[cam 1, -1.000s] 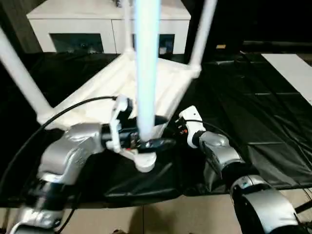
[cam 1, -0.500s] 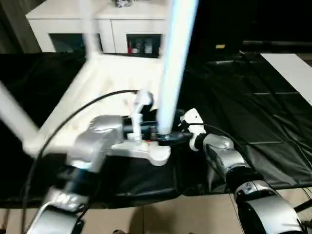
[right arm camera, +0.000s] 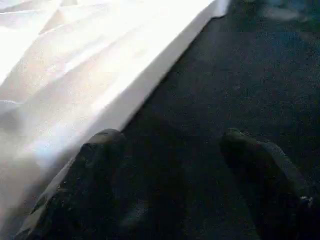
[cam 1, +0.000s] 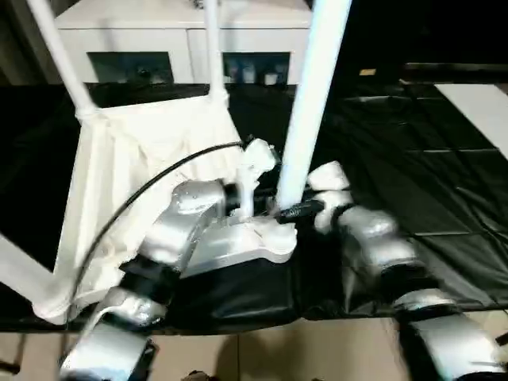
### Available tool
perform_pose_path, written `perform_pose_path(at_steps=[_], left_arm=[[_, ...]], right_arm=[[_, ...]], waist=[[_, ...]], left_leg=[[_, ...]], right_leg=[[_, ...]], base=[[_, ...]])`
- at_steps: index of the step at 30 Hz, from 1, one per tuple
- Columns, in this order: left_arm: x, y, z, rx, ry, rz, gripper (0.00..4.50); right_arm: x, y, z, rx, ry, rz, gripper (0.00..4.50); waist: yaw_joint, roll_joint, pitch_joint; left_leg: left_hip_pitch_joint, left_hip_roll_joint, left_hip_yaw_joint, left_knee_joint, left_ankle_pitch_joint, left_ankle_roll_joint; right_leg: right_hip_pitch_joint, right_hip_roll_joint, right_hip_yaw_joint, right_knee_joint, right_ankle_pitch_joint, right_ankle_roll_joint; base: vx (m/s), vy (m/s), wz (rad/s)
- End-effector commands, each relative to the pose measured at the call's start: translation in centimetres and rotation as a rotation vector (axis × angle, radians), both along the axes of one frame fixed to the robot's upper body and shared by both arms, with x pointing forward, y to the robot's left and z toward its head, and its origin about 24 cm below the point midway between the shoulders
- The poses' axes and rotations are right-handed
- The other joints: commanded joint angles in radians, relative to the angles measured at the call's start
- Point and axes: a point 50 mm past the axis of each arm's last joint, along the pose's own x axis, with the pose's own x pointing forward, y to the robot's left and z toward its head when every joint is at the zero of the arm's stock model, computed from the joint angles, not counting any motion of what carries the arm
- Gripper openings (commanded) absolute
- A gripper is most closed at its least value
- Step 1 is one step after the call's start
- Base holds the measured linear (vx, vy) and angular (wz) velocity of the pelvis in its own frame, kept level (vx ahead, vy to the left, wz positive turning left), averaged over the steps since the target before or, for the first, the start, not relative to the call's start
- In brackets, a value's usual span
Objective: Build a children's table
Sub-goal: Rotate table base
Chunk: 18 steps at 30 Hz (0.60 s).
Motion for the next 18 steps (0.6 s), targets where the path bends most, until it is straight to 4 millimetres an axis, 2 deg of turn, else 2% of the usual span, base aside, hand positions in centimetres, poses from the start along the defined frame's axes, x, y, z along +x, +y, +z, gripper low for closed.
perform_pose_path(at_steps=[1, 2, 3, 7, 9, 10, 14, 18], left_arm=[[-0.2, 0.9, -0.2, 0.031, -0.003, -0.006, 4.47], [-0.4, 1.8, -0.8, 0.07, 0.016, -0.012, 4.47], [-0.5, 2.1, -1.0, 0.085, 0.023, -0.011, 4.2], [-1.1, 3.8, -2.0, 0.192, 0.073, 0.003, 3.93], [-1.4, 4.6, -2.8, 0.261, 0.104, 0.043, 3.69], [-1.6, 4.8, -3.0, 0.275, 0.112, 0.057, 3.66], [-2.8, 5.2, -3.5, 0.269, 0.136, 0.097, 3.3], [-4.0, 5.7, -3.9, 0.295, 0.154, 0.117, 3.08]], right_arm=[[0.0, -0.8, 0.6, -0.005, -0.03, 0.008, 3.55], [-0.1, -2.0, 0.8, -0.033, -0.037, -0.002, 3.55], [-0.2, -2.4, 0.8, -0.042, -0.038, -0.006, 3.55], [-0.8, -4.1, 0.8, -0.127, -0.029, 0.022, 3.55], [-1.2, -4.8, 0.6, -0.18, -0.017, 0.045, 3.55], [-1.4, -5.0, 0.6, -0.193, -0.012, 0.051, 3.55], [-2.1, -5.5, 0.6, -0.219, 0.002, 0.056, 3.55], [-2.9, -5.3, 0.7, -0.224, 0.005, 0.081, 3.55]], waist=[[0.006, 0.005, -0.077], [0.007, 0.008, -0.077], [0.007, 0.006, -0.076], [0.006, 0.013, -0.073], [0.002, 0.01, -0.071], [0.003, 0.015, -0.071], [0.004, 0.012, -0.071], [0.002, 0.008, -0.067]], left_leg=[[0.035, 0.069, -0.041, -0.081, -0.243, 0.024], [0.035, 0.068, -0.042, -0.082, -0.255, 0.016], [0.035, 0.069, -0.042, -0.083, -0.26, 0.012], [0.036, 0.068, -0.043, -0.086, -0.293, -0.007], [0.038, 0.068, -0.045, -0.089, -0.316, -0.012], [0.037, 0.068, -0.046, -0.087, -0.313, -0.012], [0.032, 0.069, -0.046, -0.086, -0.28, 0.007], [0.035, 0.068, -0.047, -0.089, -0.306, 0.009]], right_leg=[[0.043, -0.066, 0.046, -0.068, -0.08, -0.28], [0.042, -0.066, 0.045, -0.069, -0.098, -0.278], [0.042, -0.065, 0.045, -0.07, -0.104, -0.275], [0.039, -0.064, 0.047, -0.073, -0.131, -0.267], [0.039, -0.063, 0.047, -0.077, -0.164, -0.259], [0.039, -0.066, 0.048, -0.077, -0.168, -0.257], [0.041, -0.066, 0.049, -0.077, -0.149, -0.262], [0.034, -0.063, 0.049, -0.085, -0.209, -0.242]], base=[[0.0, 0.0, 0.0], [0.0, 0.0, 0.0], [0.0, 0.0, 0.0], [0.0, 0.0, 0.0], [0.0, 0.0, 0.0], [0.0, 0.0, 0.0], [0.0, 0.0, 0.0], [0.0, 0.0, 0.0]])
